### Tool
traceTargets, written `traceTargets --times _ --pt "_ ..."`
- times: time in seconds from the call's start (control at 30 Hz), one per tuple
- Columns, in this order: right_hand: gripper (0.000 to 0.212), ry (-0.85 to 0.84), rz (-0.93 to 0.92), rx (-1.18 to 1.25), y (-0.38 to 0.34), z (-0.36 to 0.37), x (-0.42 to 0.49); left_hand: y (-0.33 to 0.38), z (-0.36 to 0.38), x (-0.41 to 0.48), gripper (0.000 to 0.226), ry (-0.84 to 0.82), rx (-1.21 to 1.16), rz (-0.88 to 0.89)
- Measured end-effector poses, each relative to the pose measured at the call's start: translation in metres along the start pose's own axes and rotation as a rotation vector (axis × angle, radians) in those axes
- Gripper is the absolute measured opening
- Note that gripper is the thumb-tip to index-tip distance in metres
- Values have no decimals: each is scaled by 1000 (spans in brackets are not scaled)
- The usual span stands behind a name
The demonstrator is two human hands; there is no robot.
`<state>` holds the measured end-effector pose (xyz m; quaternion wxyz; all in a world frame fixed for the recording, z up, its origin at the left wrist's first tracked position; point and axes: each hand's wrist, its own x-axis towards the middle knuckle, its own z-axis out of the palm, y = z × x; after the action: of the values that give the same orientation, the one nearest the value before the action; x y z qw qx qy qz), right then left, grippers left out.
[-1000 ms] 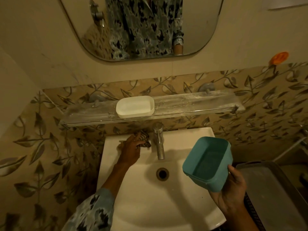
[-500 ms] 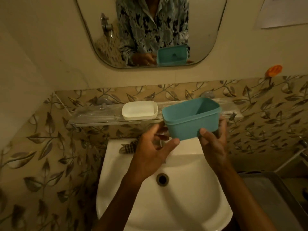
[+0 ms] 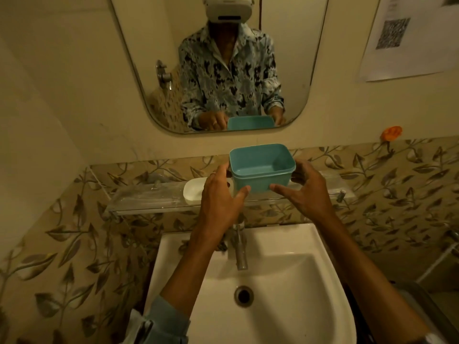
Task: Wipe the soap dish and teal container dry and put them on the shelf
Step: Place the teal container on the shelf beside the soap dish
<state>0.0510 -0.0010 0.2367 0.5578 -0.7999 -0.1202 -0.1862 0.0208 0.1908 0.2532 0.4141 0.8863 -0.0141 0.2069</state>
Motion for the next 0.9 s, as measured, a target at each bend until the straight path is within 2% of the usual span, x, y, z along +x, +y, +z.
traceTargets --times 0.1,0.4,0.67,0.83,0.9 --pt "65 6 -18 -46 1 3 7 -4 6 7 64 9 55 -1" --pt "63 -52 25 -158 20 8 11 -12 15 15 72 -51 215 51" --pt "67 -75 54 -208 28 14 11 -19 16 15 66 -52 301 64" --pt "83 -66 52 -233 31 14 8 -21 18 14 69 -43 319 70" --pt "83 -76 44 -242 31 12 7 -22 18 12 70 -45 316 69"
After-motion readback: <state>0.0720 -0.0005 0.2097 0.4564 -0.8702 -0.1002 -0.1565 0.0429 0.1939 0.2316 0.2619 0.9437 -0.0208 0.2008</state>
